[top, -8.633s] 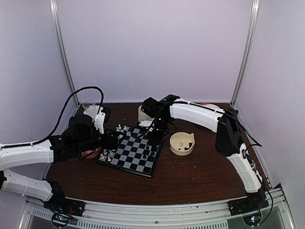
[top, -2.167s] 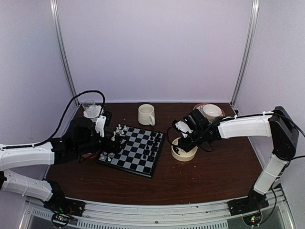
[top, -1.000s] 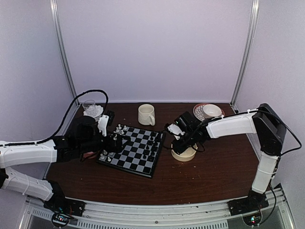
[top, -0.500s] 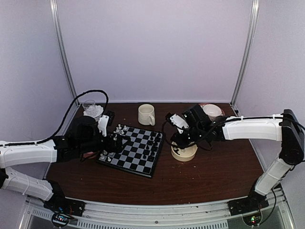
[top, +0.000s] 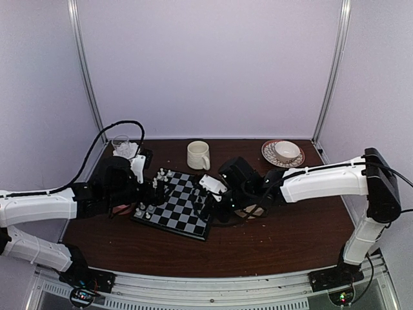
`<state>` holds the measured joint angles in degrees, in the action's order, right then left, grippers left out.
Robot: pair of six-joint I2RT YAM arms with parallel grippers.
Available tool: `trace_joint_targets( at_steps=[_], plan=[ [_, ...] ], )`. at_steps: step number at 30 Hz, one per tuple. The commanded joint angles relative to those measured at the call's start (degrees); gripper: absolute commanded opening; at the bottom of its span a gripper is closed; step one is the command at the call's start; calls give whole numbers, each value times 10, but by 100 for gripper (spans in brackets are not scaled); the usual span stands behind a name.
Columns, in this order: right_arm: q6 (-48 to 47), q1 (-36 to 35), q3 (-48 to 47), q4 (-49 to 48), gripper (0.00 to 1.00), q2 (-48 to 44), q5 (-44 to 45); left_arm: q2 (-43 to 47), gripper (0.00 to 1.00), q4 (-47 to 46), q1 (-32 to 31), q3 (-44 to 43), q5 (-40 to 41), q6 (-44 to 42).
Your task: Set up the chess pieces on the board
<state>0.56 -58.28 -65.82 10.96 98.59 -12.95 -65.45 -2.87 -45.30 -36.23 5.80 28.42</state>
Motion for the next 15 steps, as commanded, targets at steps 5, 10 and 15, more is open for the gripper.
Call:
trace_joint_targets(
  at_steps=[5,10,15],
  plan=[
    [-28,-22,-90,35,6,67,-4,39,98,4,4,4,83,20],
    [-35,-32,-134,55,6,110,8,52,98,1,4,10,83,16],
    [-40,-38,-141,57,6,132,19,53,97,-1,4,11,79,15]
  ],
)
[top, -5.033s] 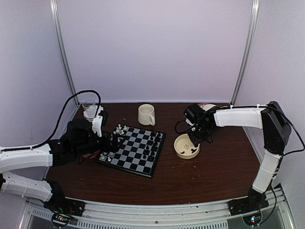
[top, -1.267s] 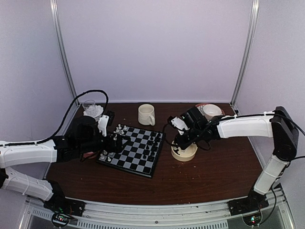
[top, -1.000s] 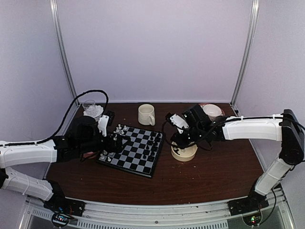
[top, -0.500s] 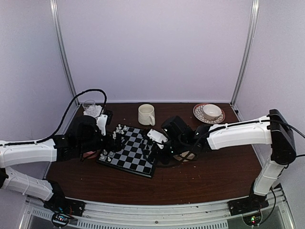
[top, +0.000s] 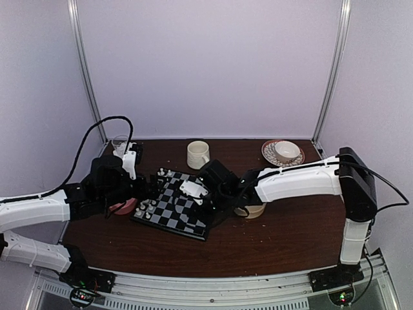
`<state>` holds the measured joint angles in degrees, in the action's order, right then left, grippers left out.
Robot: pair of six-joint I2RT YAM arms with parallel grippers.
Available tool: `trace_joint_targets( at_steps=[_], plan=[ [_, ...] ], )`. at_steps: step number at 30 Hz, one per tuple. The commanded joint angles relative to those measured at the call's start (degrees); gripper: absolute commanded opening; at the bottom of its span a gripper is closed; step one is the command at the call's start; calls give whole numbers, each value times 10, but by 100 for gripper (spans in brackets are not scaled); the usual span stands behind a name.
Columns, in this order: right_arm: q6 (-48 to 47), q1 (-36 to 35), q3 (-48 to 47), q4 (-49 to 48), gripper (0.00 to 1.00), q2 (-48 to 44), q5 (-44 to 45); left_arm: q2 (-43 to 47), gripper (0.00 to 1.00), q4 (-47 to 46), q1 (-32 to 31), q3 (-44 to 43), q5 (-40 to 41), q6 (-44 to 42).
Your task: Set up the chess pieces on the board
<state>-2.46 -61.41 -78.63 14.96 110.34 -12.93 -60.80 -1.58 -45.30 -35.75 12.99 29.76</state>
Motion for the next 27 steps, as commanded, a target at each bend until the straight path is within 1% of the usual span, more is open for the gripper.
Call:
trace_joint_targets(
  at_steps=[1,14,27],
  plan=[
    [-10,-8,-13,15,6,17,21,6,98,-15,4,6,6,1],
    [-10,-15,-26,19,5,55,69,1,98,-16,4,4,-5,-3],
    [-11,-15,-44,30,6,78,91,3,97,-15,4,3,-10,-4]
  ],
)
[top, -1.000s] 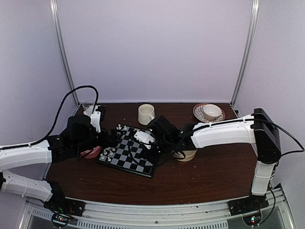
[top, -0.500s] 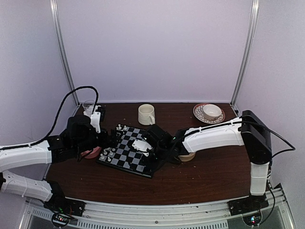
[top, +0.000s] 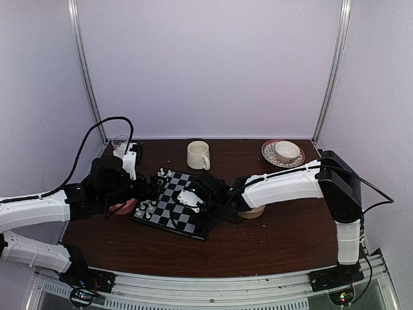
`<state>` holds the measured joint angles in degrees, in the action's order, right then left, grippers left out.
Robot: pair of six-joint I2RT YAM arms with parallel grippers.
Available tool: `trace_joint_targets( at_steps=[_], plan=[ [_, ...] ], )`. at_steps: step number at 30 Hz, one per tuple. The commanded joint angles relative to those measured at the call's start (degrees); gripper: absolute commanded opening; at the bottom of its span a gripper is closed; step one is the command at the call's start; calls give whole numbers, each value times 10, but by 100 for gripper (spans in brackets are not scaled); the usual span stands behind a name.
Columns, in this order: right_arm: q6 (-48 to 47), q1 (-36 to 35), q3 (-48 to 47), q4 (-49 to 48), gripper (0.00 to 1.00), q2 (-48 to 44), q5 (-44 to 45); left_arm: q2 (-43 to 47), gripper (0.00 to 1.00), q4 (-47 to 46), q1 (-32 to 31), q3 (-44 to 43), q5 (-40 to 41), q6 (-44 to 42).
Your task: Set up the chess pieces on the board
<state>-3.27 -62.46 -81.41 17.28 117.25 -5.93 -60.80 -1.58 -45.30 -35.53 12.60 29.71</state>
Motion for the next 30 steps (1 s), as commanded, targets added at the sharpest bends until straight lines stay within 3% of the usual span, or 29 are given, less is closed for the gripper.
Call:
trace_joint_targets(
  at_steps=[1,13,22,30],
  plan=[
    [-4,-5,-17,6,6,9,22,2,97,-15,4,1,-6,-4],
    [-5,-5,-24,14,22,8,20,2,97,-15,4,0,-8,-3],
    [-5,-13,-3,12,23,-60,15,3,97,-15,4,0,-8,-5],
    [0,-8,73,8,23,-175,128,5,97,-15,4,0,-9,-6]
  ],
)
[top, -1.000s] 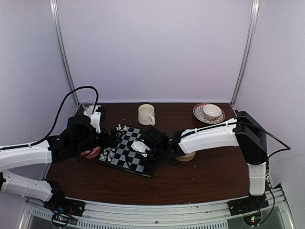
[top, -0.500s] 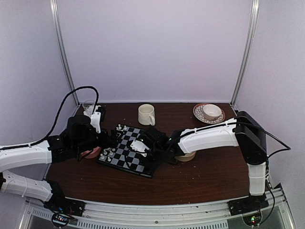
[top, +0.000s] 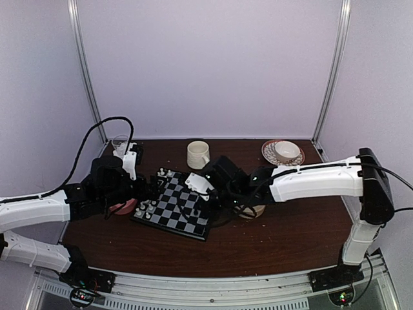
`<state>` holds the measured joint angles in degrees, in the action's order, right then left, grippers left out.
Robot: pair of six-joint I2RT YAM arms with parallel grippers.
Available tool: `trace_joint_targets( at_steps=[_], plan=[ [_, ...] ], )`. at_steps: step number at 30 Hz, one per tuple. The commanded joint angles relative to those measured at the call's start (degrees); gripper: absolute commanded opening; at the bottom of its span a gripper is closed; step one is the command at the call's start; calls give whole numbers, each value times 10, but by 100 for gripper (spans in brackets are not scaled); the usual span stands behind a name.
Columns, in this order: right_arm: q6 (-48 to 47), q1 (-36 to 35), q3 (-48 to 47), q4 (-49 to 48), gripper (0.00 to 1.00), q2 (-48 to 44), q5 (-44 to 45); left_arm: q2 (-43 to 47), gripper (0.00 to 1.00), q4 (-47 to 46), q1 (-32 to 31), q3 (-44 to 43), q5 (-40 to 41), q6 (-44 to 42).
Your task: Set up the chess pieces on the board
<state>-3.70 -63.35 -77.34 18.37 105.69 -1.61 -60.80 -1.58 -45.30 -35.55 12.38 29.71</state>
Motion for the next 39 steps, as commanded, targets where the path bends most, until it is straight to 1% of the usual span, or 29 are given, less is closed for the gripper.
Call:
trace_joint_targets(
  at_steps=[1,3,5,7,9,11,13,16,20,30,39],
  plan=[
    [14,5,40,4,23,-72,108,4,97,-15,4,1,-7,-6],
    [35,25,55,22,23,-92,142,4,97,-15,4,0,-7,-7],
    [72,64,71,39,23,-104,140,3,97,-15,4,0,-7,-7],
    [105,113,92,40,23,-109,110,2,97,-15,4,1,-7,-9],
    [131,160,109,30,23,-104,52,2,97,-16,4,1,-5,-10],
    [147,190,115,20,23,-93,20,0,97,-16,4,1,-6,-11],
    [157,206,124,1,22,-78,-8,-2,97,-18,4,1,-6,-11],
    [173,216,122,-12,23,-49,-36,-8,97,-20,4,0,-13,-11],
    [179,218,108,-7,22,-21,-31,-15,97,-22,4,-2,-17,-10],
    [163,220,99,-12,24,5,-40,-14,97,-22,4,-3,-23,-11],
    [153,221,71,-8,24,45,-45,-12,97,-22,4,-3,-25,-11]
  ],
)
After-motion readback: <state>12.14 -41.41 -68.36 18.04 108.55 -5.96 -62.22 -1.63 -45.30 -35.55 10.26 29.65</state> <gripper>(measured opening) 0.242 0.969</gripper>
